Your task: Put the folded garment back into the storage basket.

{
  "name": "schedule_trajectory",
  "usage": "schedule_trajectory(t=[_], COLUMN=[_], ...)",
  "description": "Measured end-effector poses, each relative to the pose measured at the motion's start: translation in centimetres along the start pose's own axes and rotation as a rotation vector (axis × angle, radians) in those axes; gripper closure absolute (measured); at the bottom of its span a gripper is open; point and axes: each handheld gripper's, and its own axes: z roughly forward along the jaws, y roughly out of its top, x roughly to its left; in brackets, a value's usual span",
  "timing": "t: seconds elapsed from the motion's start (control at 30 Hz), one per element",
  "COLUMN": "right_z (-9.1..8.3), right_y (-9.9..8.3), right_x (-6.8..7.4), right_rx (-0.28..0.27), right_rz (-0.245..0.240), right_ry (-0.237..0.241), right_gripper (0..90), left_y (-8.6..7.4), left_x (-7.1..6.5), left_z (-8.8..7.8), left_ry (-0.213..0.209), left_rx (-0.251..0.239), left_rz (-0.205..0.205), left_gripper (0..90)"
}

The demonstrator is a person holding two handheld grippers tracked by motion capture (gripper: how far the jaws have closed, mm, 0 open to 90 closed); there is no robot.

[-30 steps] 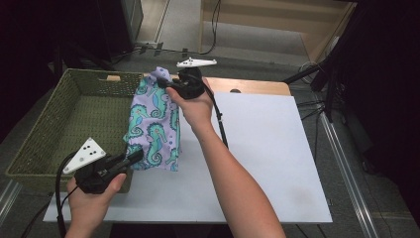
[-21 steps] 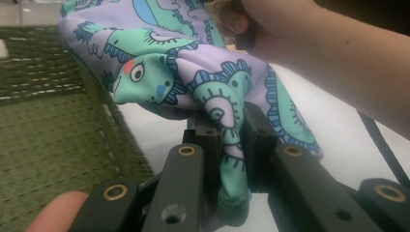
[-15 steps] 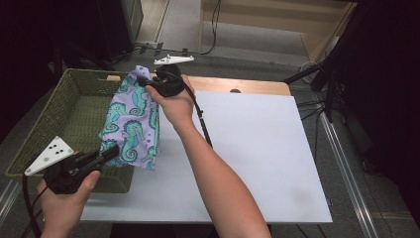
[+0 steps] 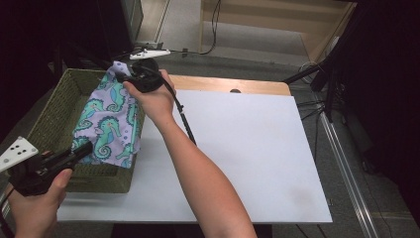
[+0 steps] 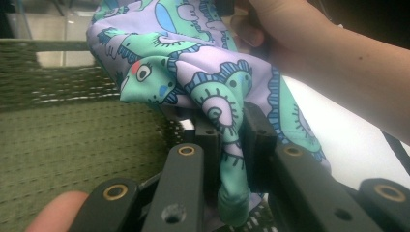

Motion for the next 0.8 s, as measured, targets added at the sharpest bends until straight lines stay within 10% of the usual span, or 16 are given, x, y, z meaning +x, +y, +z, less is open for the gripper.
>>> schedule_trajectory(t=[0.4,0.8], right_z=[2.7,3.5], right_y=[1.6,1.2], right_x=[2.2,1.5], right_rx=[-0.011,-0.001], right_rz=[-0.025,-0.034], right_ry=[0.03,0.006], right_gripper=[81.3,81.3], left_y=[0.6,0.1], left_x=[2.2,3.0], left_z=[-2.2,-1.3], left_ry=[0.046,0.038], left_rx=[-0.035,-0.024], left_rz=[-0.012,-0.031], left_gripper=[78.5,78.4])
